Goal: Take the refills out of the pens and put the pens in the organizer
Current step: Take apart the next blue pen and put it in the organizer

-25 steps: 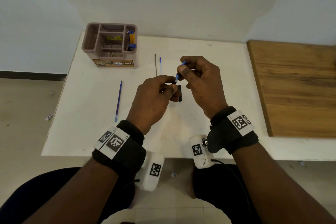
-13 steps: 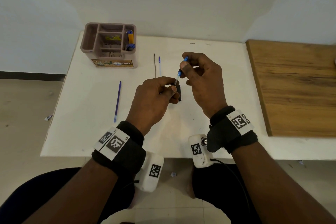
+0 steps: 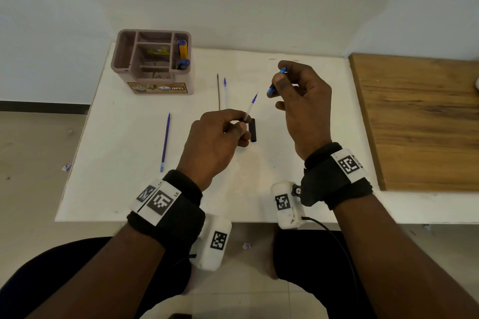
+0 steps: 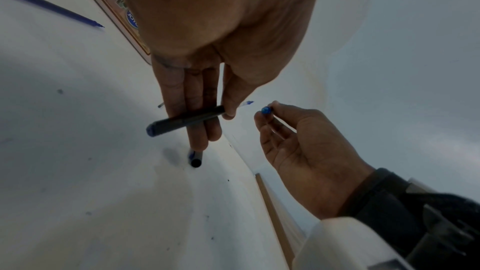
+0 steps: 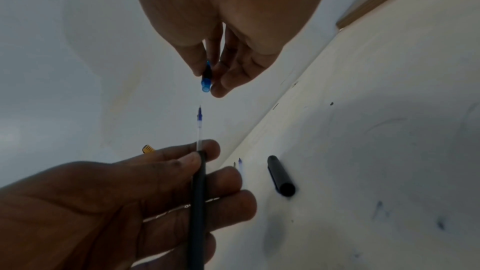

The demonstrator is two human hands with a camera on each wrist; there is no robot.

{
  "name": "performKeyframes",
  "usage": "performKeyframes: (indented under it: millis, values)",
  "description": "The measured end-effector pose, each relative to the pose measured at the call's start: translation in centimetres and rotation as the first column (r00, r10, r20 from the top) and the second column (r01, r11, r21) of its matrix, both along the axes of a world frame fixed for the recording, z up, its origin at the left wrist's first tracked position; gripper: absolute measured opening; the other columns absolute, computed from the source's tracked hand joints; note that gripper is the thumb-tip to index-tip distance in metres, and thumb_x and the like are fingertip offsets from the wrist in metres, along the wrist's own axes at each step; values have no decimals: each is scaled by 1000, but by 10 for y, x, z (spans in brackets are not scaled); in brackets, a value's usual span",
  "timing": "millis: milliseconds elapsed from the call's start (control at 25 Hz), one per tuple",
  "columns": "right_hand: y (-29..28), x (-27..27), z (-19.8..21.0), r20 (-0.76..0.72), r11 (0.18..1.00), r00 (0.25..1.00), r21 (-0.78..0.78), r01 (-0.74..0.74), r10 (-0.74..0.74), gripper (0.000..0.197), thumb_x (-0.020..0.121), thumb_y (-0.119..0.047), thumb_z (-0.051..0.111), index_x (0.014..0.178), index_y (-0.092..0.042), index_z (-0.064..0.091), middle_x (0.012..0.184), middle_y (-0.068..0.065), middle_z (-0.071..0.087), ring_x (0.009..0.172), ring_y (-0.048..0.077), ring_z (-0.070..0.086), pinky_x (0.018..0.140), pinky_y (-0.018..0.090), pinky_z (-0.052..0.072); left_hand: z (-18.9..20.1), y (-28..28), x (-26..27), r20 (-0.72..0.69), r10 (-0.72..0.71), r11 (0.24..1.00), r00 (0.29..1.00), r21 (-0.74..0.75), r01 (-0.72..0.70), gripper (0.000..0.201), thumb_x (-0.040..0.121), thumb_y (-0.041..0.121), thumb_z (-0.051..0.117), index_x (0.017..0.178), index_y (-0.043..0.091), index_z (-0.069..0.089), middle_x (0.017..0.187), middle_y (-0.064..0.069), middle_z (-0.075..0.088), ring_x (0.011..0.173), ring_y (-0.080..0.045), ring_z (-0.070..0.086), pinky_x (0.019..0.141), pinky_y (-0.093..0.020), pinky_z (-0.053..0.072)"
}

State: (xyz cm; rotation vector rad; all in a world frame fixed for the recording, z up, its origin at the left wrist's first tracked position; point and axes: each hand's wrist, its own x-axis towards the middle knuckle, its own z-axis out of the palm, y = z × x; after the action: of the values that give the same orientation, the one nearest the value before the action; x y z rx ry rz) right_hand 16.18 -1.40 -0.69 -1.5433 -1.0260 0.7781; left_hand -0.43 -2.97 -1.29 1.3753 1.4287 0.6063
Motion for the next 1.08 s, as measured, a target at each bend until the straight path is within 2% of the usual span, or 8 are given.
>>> performKeyframes:
  millis: [80, 240, 360, 440, 640, 800, 920, 1080]
  values:
    - [-1, 0, -1, -31, 1000, 999, -18, -17, 16, 22, 102, -15, 61, 123, -16, 68, 97, 5, 75, 83, 13, 77, 71, 22, 59, 0, 1, 0, 25, 33, 999, 999, 9, -33, 26, 104, 19, 55, 126, 18, 70, 99, -2, 79, 86, -10, 77, 100, -35, 57]
    - [-6, -5, -7, 7, 981, 990, -138, -136, 138, 20, 97, -15, 67, 116, -15, 74, 89, 2, 75, 78, 16, 74, 70, 24, 57, -1, 1, 1, 66, 55, 998, 996, 40, -58, 28, 104, 18, 54, 127, 18, 69, 100, -3, 79, 89, -12, 78, 101, -41, 57]
    - [-8, -12, -11, 51, 966, 978, -173, -193, 204, 16, 96, -17, 68, 109, -14, 77, 90, -4, 74, 84, 18, 71, 73, 27, 57, -1, 0, 1, 76, 49, 996, 996, 67, -54, 29, 104, 19, 54, 130, 19, 67, 100, -2, 80, 91, -12, 78, 102, -43, 56]
    - [-7, -14, -12, 79, 962, 971, -177, -208, 224, 13, 97, -18, 67, 106, -15, 77, 88, -5, 74, 87, 21, 72, 76, 29, 59, 0, 0, 1, 85, 50, 994, 995, 88, -57, 29, 104, 20, 54, 131, 19, 67, 101, -2, 80, 91, -11, 77, 103, -43, 55]
    - [-6, -17, -15, 102, 958, 963, -173, -230, 250, 12, 98, -22, 68, 104, -17, 76, 88, -1, 73, 84, 22, 72, 75, 30, 60, -1, 1, 0, 79, 38, 993, 996, 107, -47, 28, 105, 21, 54, 130, 21, 67, 103, -1, 80, 92, -11, 77, 101, -44, 56]
    - [-6, -5, -23, 110, 945, 970, -273, -179, 215, 16, 94, -26, 73, 108, -19, 74, 85, -4, 75, 84, 17, 75, 81, 34, 60, -5, 3, -3, 77, 134, 988, 988, 67, -139, 25, 104, 22, 55, 125, 22, 68, 97, -1, 79, 88, -11, 77, 99, -43, 58]
    - [-7, 3, -32, 264, 903, 932, -410, -126, 250, 20, 92, -29, 75, 107, -18, 70, 85, 0, 75, 79, 15, 74, 81, 33, 60, -4, 4, -4, 95, 139, 987, 986, 72, -146, 24, 103, 21, 55, 123, 23, 69, 94, 1, 79, 86, -10, 78, 96, -43, 58]
    - [-8, 1, -41, 457, 846, 811, -527, -82, 364, 21, 93, -29, 74, 108, -14, 70, 103, 6, 71, 91, 24, 69, 82, 36, 57, -3, 4, -5, 113, 141, 987, 984, 67, -149, 23, 103, 20, 54, 121, 22, 69, 93, 0, 79, 84, -10, 78, 96, -42, 59]
